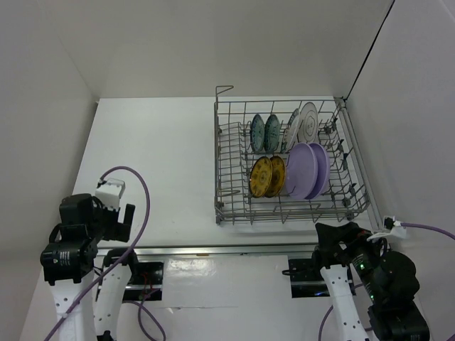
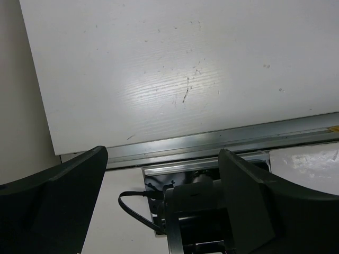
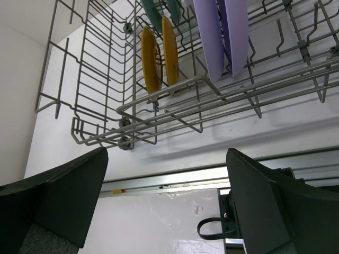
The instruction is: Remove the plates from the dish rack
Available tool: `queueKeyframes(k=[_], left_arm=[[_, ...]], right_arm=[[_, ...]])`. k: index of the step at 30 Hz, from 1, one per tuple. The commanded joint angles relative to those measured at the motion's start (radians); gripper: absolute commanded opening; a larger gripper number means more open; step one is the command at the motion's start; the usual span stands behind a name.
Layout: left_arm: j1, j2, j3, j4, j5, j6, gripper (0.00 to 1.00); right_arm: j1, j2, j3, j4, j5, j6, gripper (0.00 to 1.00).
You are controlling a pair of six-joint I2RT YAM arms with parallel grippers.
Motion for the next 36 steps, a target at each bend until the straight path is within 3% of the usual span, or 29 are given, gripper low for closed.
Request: queueKeyframes(k=[1,6,13,19,21,24,28,29,36], left_arm=[[0.006,0.028,0.021,0.012,-0.025,-0.018,1.00],[0.006,0.065,0.097,0.039,-0.076,-0.009,1.00],[0.006,0.240,0.280,0.079,-0.070,0.004,1.00],[0.006,0.437,0.295,0.260,-0.085,0.014,0.97],[0.006,0.481,0.295,0.315,-0.076,0.003,0.97],[0.006,0.559,0.285,0.412,-0.052,0.015,0.96],[0.006,0.640,0.294,0.476,-0.016,-0.011,0.95],[0.006,0.652,0.304,0.487,-0.016,-0.020,0.95],[-0.043,0.697,0.314,0.534,-0.024,-0.029,0.95]], right_arm=[[0.004,0.061,0.067,0.004,-0.008,-0.021,1.00],[0.004,0.184,0.136,0.017,0.018,-0.063,1.00],[0.015,0.511,0.198,0.102,0.112,-0.087,1.00],[0.015,0.831,0.357,0.167,0.303,-0.101,1.00],[0.015,0.925,0.370,0.199,0.328,-0.151,0.92],[0.015,1.019,0.324,0.299,0.339,-0.213,0.71],[0.015,1.080,0.270,0.360,0.362,-0.213,0.59],[0.015,1.091,0.241,0.392,0.362,-0.201,0.51],[0.015,1.164,0.146,0.500,0.391,-0.204,0.49]])
